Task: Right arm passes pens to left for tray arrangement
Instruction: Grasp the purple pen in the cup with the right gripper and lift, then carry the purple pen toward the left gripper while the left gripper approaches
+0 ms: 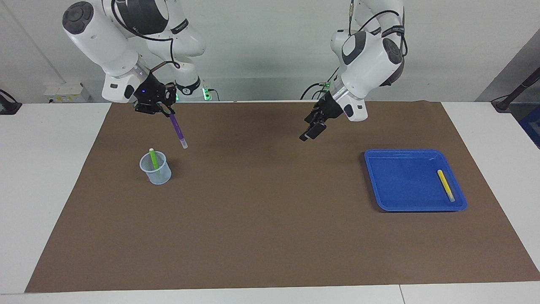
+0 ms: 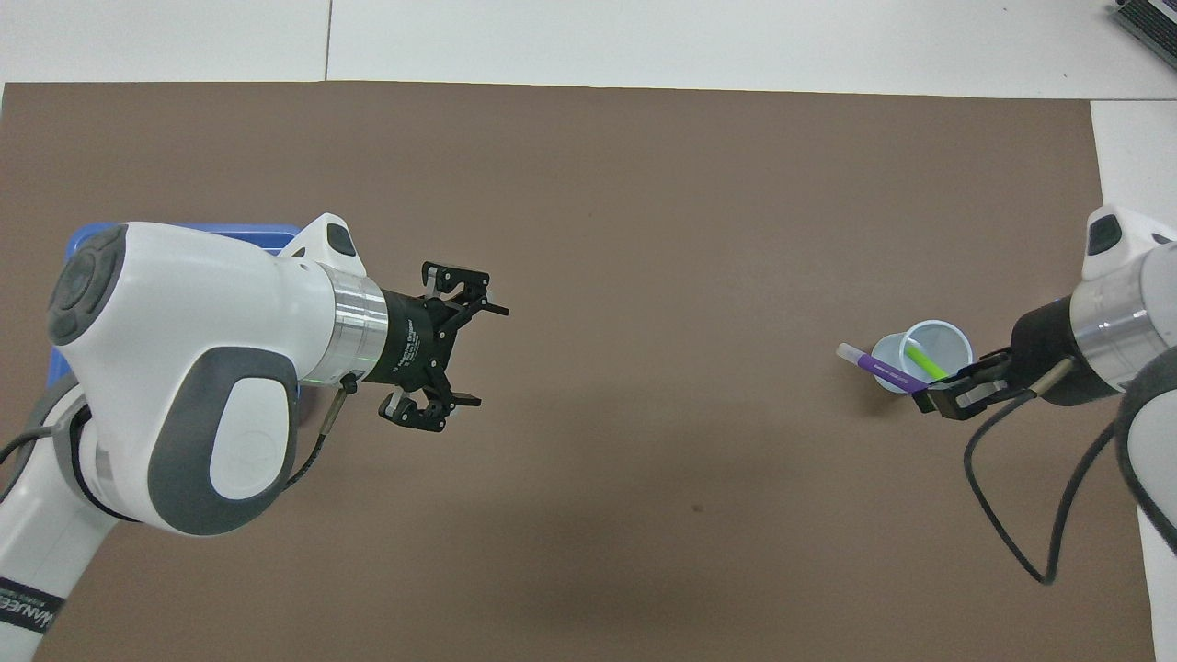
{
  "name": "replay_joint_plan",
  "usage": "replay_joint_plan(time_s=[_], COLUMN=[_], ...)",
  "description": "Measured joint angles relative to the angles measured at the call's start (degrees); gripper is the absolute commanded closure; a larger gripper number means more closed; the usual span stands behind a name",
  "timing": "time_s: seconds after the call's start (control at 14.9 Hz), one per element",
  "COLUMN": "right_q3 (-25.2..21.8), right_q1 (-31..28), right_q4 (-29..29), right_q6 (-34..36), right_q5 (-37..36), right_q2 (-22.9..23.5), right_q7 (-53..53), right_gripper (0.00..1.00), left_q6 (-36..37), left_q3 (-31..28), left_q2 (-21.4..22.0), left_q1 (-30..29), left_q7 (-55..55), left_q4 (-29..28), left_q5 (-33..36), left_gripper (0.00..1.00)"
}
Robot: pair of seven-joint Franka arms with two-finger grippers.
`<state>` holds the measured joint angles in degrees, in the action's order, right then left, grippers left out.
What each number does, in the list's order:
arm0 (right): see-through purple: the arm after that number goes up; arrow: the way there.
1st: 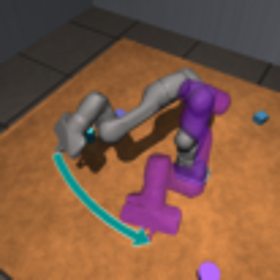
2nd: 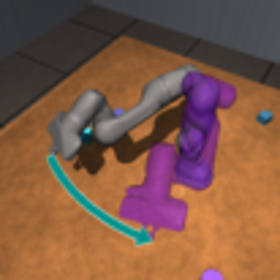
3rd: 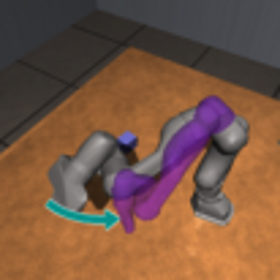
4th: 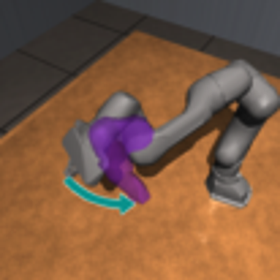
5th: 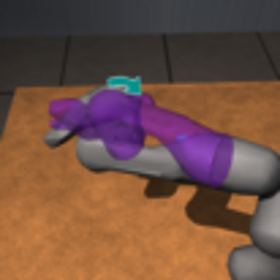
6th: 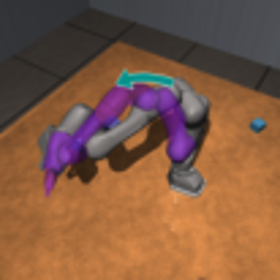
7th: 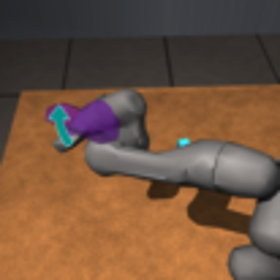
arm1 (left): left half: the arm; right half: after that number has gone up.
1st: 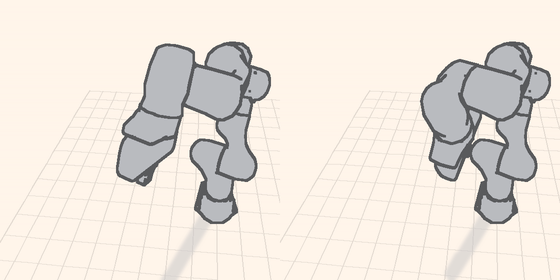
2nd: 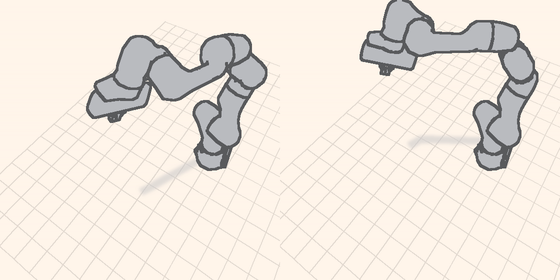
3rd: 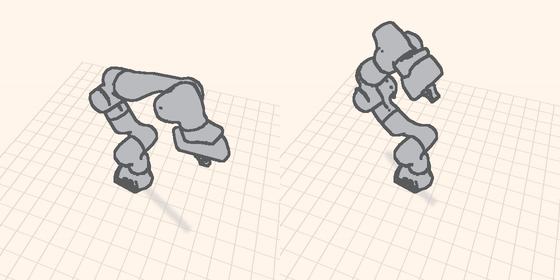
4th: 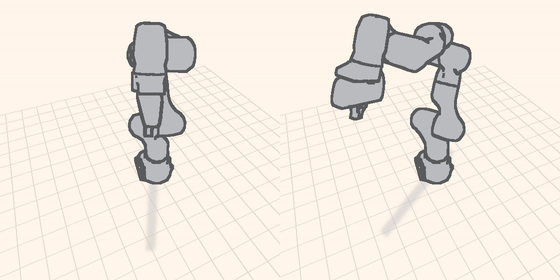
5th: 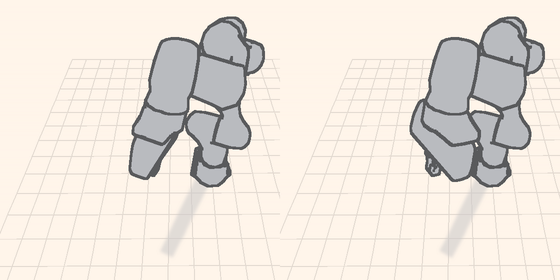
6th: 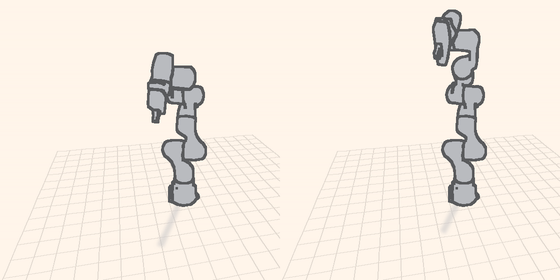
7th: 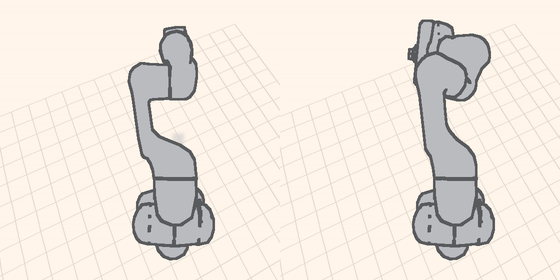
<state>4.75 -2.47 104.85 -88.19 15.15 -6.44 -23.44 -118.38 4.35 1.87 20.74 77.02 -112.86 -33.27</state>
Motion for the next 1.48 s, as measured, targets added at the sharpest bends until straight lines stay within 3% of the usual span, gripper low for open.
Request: replay_joint_plan(time_s=[0.4, 0.61, 1.01, 1.48], right_q3=[0.13, 0.13, 0.11, 0.16], right_q1=[2.23, 2.64, 2.64, 5.43], right_q4=[0.8, 1.7, 3.19, 5.07], right_q6=[0.41, 0.41, 0.18, -3.0], right_q5=[7.7, 11.52, 18.51, 26.19], right_q2=[-0.41, -0.75, -1.27, -1.45], right_q7=[-1.78, -5.02, -8.32, -11.59], right_gripper=[1.0, 1.0, 1.0, 1.0], left_q6=[-0.18, -3.79, -12.42, -14.59], left_q3=[0.02, 0.01, 0.06, 0.1], left_q2=[0.0, 0.0, -0.13, -0.16], left_q1=[0.11, 1.36, 7.22, 14.54], left_q7=[0.58, 3.33, 11.82, 23.8], left_q4=[0.0, -0.07, -0.47, -0.16], left_q5=[0.0, 0.0, -0.01, -0.07], left_gripper=[0.0, 0.0, 0.0, 0.0])
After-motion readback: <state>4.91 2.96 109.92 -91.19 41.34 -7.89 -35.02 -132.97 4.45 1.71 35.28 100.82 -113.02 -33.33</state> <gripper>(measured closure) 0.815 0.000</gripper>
